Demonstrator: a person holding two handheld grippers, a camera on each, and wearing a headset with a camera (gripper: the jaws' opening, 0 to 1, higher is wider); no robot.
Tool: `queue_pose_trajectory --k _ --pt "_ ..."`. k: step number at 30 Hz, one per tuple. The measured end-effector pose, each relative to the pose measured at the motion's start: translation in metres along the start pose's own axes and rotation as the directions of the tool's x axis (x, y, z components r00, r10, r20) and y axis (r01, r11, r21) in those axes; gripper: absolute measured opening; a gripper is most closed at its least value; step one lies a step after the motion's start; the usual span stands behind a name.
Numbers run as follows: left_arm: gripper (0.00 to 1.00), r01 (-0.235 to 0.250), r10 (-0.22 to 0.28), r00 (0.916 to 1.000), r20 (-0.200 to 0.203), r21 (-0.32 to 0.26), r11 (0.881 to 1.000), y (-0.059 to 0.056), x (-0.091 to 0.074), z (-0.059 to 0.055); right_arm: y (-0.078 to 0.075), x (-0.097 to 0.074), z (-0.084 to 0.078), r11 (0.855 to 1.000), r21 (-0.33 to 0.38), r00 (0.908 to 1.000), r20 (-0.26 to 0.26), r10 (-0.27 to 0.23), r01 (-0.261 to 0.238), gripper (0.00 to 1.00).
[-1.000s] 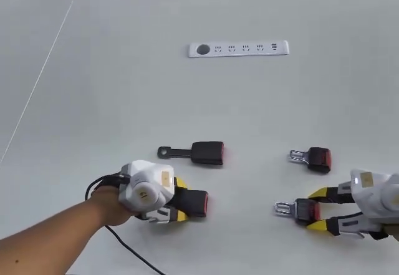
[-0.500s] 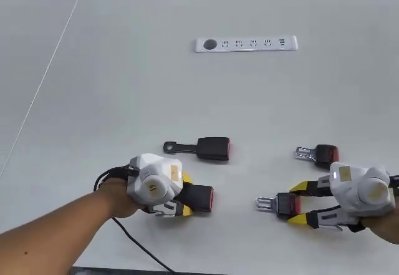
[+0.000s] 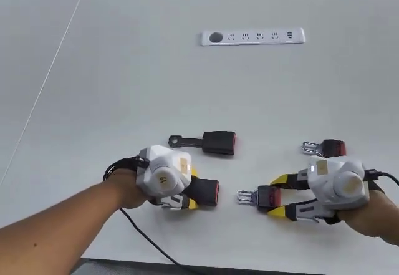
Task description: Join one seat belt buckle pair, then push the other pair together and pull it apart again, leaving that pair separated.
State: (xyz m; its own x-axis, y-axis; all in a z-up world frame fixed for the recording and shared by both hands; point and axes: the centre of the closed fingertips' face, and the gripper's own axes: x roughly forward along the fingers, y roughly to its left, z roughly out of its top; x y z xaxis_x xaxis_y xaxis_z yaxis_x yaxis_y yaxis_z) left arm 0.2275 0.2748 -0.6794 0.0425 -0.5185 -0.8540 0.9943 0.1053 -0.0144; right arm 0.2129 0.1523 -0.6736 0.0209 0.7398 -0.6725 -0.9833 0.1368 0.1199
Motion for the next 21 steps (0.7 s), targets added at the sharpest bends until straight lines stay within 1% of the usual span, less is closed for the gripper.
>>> queue_pose_trajectory --k 1,2,3,4,5,6,9,10,11,12,13,14,15,16,17,18,19,20,21 --pt "0.36 0.000 0.000 1.0000 -0.002 0.001 1.000 0.000 0.000 0.000 0.004 0.003 0.000 1.000 0.002 1.0000 -0.003 -0.001 0.001 0.34" --pt "0.36 0.000 0.000 1.0000 -0.003 0.001 1.000 0.000 0.000 0.000 0.001 0.005 0.004 1.000 -0.007 1.0000 0.007 0.003 -0.003 0.34" --pt "0.36 0.001 -0.001 1.0000 -0.005 0.001 1.000 0.000 0.000 0.000 0.006 0.008 0.004 1.000 -0.004 1.0000 0.007 0.005 -0.005 0.34" --pt "0.36 0.001 -0.001 1.0000 -0.008 0.001 1.000 -0.001 0.000 0.000 0.003 0.008 0.005 1.000 0.002 1.0000 0.003 0.004 -0.004 0.34" --pt "0.36 0.002 -0.002 1.0000 -0.010 0.001 1.000 0.000 0.001 0.000 0.007 0.010 0.006 1.000 0.000 1.0000 0.007 0.003 -0.003 0.34" --pt "0.36 0.002 -0.002 0.9999 -0.013 0.001 1.000 -0.001 0.001 0.000 0.003 0.011 0.008 1.000 -0.001 1.0000 0.008 0.003 -0.003 0.34" --pt "0.36 0.003 -0.003 0.9999 -0.016 0.002 1.000 -0.001 0.001 0.000 0.006 0.015 0.009 1.000 0.011 1.0000 0.007 -0.002 0.002 0.34" --pt "0.36 0.003 -0.003 0.9999 -0.016 0.002 1.000 -0.001 0.001 -0.001 0.004 0.016 0.011 1.000 0.012 1.0000 0.009 -0.001 0.001 0.34" --pt "0.36 0.003 -0.002 0.9999 -0.016 0.002 1.000 -0.001 0.001 -0.001 0.006 0.017 0.011 1.000 0.014 1.0000 0.008 -0.005 0.005 0.34" --pt "0.36 0.002 -0.002 0.9999 -0.016 0.002 1.000 -0.001 0.001 -0.001 0.002 0.018 0.013 1.000 0.017 0.9999 0.008 -0.006 0.006 0.34" --pt "0.36 0.002 -0.002 0.9998 -0.018 0.002 1.000 -0.001 0.001 -0.001 0.005 0.019 0.013 1.000 0.017 0.9999 0.010 -0.008 0.007 0.34" --pt "0.36 0.002 -0.002 0.9998 -0.018 0.002 1.000 -0.001 0.001 -0.001 0.002 0.021 0.016 1.000 0.018 0.9999 0.010 -0.006 0.006 0.34" --pt "0.36 0.001 -0.001 0.9998 -0.019 0.000 1.000 -0.001 0.001 -0.001 0.003 0.021 0.016 1.000 0.019 0.9999 0.011 -0.006 0.006 0.33" --pt "0.36 0.000 0.000 0.9998 -0.019 0.000 1.000 -0.001 0.001 -0.001 0.001 0.024 0.019 1.000 0.022 0.9999 0.009 -0.008 0.008 0.33" --pt "0.36 -0.001 0.001 0.9998 -0.021 0.001 1.000 -0.001 0.001 -0.001 0.003 0.025 0.019 1.000 0.013 1.0000 0.007 -0.005 0.005 0.33" --pt "0.36 -0.004 0.004 0.9998 -0.021 0.000 1.000 -0.001 0.001 -0.001 0.000 0.027 0.022 1.000 0.014 1.0000 0.008 -0.004 0.004 0.33" --pt "0.36 -0.004 0.004 0.9998 -0.022 -0.002 1.000 -0.001 0.001 -0.001 0.003 0.028 0.022 1.000 0.011 1.0000 0.001 -0.002 0.002 0.33" --pt "0.36 -0.004 0.004 0.9997 -0.022 -0.001 1.000 -0.001 0.001 -0.001 0.000 0.030 0.024 1.000 0.012 1.0000 -0.004 0.000 0.000 0.33" --pt "0.36 -0.005 0.005 0.9997 -0.023 -0.001 1.000 -0.001 0.001 -0.001 0.002 0.030 0.023 1.000 0.013 1.0000 -0.010 -0.001 0.001 0.33"
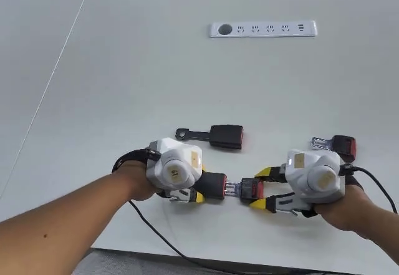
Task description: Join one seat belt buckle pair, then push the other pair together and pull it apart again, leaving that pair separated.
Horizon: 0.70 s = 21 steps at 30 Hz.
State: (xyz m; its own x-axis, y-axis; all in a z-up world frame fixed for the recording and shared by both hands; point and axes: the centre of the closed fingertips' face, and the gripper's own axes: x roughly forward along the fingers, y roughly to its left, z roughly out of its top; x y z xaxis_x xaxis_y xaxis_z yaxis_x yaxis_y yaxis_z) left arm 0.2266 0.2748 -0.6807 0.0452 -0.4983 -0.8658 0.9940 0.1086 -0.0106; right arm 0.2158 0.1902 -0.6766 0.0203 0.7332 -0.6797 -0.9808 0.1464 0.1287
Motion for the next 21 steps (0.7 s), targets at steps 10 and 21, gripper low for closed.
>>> queue_pose_trajectory --k 10,21 --pt "0.35 0.004 -0.004 0.9999 -0.015 0.016 1.000 -0.001 0.000 0.000 -0.001 0.003 0.005 0.999 0.036 0.9999 -0.009 -0.011 0.012 0.33" --pt "0.34 0.048 -0.043 0.9976 -0.054 0.102 0.994 -0.002 0.000 0.001 -0.001 0.011 0.014 0.999 0.039 0.9997 -0.024 0.001 0.000 0.33"
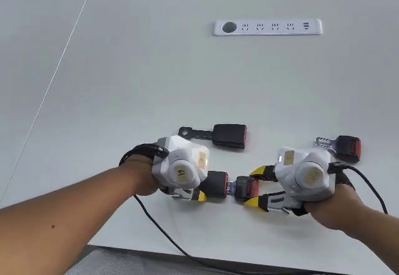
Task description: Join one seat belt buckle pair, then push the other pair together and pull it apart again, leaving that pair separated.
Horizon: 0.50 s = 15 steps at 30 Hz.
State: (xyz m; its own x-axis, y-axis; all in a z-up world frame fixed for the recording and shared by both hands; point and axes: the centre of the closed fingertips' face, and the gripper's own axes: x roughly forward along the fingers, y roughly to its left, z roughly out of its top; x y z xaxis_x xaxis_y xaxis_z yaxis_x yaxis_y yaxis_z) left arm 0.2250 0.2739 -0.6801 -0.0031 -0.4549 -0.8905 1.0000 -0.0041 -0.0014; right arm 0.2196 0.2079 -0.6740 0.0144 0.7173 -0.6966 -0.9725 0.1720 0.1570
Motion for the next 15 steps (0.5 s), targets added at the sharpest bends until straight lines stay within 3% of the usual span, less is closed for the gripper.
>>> queue_pose_trajectory --k 4,5,7,15 --pt "0.34 0.003 -0.003 1.0000 -0.008 0.010 1.000 -0.001 0.000 0.001 0.003 0.008 0.007 1.000 0.006 1.0000 0.001 -0.008 0.008 0.33" --pt "0.34 0.004 -0.004 1.0000 -0.006 0.007 1.000 -0.001 -0.001 -0.001 0.002 0.006 0.000 1.000 0.020 0.9993 -0.031 -0.024 0.024 0.33" --pt "0.34 0.005 -0.005 1.0000 -0.001 0.009 1.000 -0.001 -0.001 0.000 0.001 0.010 0.001 1.000 0.020 0.9997 -0.012 -0.021 0.021 0.33" --pt "0.34 0.010 -0.010 0.9999 -0.009 0.017 1.000 -0.001 -0.001 0.000 0.001 0.011 0.003 1.000 0.013 0.9996 -0.019 -0.021 0.021 0.33"
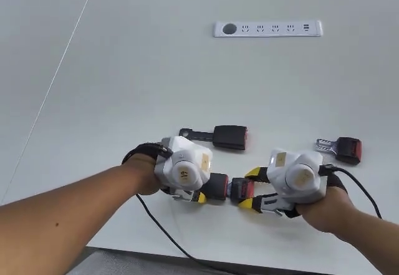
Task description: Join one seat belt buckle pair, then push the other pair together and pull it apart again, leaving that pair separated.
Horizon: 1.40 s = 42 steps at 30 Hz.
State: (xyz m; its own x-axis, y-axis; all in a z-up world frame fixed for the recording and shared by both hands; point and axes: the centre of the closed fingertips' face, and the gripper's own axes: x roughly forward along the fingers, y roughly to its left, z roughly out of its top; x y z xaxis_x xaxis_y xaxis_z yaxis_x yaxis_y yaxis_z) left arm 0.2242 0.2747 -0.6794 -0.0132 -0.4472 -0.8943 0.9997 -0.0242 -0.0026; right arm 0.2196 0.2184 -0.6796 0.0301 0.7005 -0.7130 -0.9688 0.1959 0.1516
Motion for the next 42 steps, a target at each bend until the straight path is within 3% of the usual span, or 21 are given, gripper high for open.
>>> queue_pose_trajectory --k 12,21,24,36,42 --pt "0.34 -0.006 0.006 0.9998 0.019 -0.013 1.000 -0.0002 -0.0006 -0.0018 -0.0012 -0.0034 0.0020 1.000 -0.013 0.9994 0.034 -0.004 0.004 0.33" --pt "0.34 0.000 0.001 0.9934 0.114 -0.013 1.000 0.0004 -0.0025 -0.0034 -0.0010 -0.0068 0.0023 1.000 -0.027 0.9952 0.098 0.002 0.001 0.33" --pt "0.34 0.004 -0.002 0.9907 0.136 -0.014 1.000 0.0011 -0.0021 -0.0034 -0.0011 -0.0075 0.0028 1.000 0.007 0.9908 0.135 0.003 -0.004 0.32" --pt "0.33 0.030 -0.030 0.9838 0.177 0.003 1.000 0.0005 -0.0016 -0.0029 -0.0010 -0.0091 0.0013 1.000 0.016 0.9844 0.176 0.006 -0.009 0.32" --pt "0.33 0.034 -0.033 0.9816 0.188 0.001 0.999 0.0006 -0.0013 -0.0027 -0.0007 -0.0093 0.0005 1.000 -0.014 0.9847 0.174 0.003 0.000 0.32"
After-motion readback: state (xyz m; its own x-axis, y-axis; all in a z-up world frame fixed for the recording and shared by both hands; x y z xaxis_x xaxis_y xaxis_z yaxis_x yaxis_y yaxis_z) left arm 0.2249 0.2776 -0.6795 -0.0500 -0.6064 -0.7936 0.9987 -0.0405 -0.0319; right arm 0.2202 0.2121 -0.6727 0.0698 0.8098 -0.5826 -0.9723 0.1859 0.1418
